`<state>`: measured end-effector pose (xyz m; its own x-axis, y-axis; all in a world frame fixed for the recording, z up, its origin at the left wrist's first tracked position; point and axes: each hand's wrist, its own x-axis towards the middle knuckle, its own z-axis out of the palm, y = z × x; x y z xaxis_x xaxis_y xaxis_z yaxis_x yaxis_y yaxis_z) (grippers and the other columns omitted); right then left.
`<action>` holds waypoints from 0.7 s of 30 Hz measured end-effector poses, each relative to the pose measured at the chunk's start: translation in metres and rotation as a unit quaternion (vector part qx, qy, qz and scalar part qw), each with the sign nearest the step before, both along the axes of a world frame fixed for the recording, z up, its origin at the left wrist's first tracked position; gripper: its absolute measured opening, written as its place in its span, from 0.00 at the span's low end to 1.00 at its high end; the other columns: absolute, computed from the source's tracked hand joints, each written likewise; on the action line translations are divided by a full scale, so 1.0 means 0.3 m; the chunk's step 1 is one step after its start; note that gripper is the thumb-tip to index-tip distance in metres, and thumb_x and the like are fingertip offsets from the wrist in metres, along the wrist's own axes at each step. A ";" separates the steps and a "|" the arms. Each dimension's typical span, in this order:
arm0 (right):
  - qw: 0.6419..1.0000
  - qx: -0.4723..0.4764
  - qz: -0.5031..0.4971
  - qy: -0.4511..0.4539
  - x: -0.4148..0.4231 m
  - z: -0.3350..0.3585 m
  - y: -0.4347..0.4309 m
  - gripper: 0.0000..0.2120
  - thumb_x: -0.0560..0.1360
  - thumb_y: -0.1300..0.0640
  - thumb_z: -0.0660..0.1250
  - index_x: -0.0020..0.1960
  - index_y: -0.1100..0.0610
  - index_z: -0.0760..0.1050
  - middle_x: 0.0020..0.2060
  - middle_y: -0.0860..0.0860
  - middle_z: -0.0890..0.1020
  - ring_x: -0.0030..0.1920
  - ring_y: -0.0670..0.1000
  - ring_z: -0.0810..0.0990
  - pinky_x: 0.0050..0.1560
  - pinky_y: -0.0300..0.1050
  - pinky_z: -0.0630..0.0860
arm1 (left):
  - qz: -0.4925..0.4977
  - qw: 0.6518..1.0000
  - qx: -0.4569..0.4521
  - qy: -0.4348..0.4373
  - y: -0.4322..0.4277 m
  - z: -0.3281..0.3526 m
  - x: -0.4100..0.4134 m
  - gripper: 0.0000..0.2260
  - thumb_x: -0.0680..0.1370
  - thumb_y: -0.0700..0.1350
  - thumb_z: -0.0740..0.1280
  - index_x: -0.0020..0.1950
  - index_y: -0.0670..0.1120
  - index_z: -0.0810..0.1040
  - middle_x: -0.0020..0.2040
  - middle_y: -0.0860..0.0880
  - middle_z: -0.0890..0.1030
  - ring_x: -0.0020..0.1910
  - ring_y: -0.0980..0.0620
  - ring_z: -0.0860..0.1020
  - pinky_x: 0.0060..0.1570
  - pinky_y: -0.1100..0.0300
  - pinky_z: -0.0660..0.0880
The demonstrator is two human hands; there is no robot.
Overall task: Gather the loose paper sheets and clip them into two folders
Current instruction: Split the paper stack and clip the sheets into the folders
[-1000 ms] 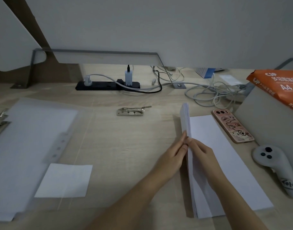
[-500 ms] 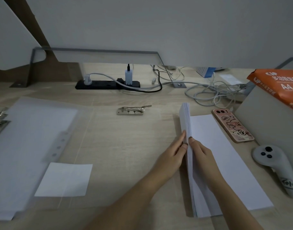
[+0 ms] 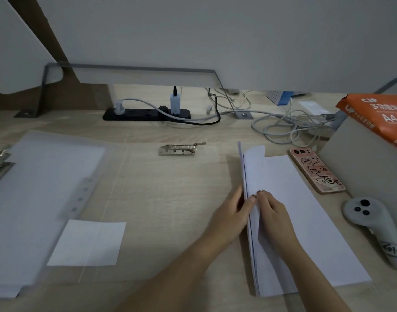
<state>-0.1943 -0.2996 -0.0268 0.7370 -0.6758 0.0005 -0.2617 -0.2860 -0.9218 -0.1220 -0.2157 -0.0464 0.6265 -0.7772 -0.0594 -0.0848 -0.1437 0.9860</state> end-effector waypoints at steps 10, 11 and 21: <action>0.999 -0.030 -0.027 0.018 0.008 -0.015 0.002 0.16 0.81 0.58 0.51 0.34 0.55 0.62 0.30 0.48 0.67 0.32 0.46 0.66 0.38 0.40 0.65 | 0.084 0.994 0.051 -0.056 -0.006 -0.006 -0.010 0.12 0.82 0.49 0.53 0.40 0.48 0.65 0.30 0.54 0.64 0.29 0.56 0.64 0.35 0.59 0.63; 0.999 -0.031 -0.028 0.019 0.009 -0.014 0.002 0.16 0.81 0.58 0.51 0.34 0.56 0.62 0.30 0.49 0.66 0.32 0.47 0.65 0.37 0.39 0.64 | 0.086 0.993 0.054 -0.051 -0.007 -0.004 -0.012 0.11 0.82 0.49 0.53 0.43 0.47 0.67 0.30 0.54 0.65 0.29 0.56 0.65 0.36 0.58 0.64; 0.997 -0.061 -0.027 0.025 0.011 -0.019 0.005 0.15 0.80 0.59 0.51 0.34 0.59 0.60 0.29 0.53 0.65 0.31 0.48 0.64 0.35 0.41 0.63 | 0.078 0.988 0.102 -0.088 0.002 0.021 -0.034 0.26 0.82 0.49 0.52 0.75 0.61 0.41 0.36 0.45 0.76 0.34 0.52 0.76 0.39 0.59 0.72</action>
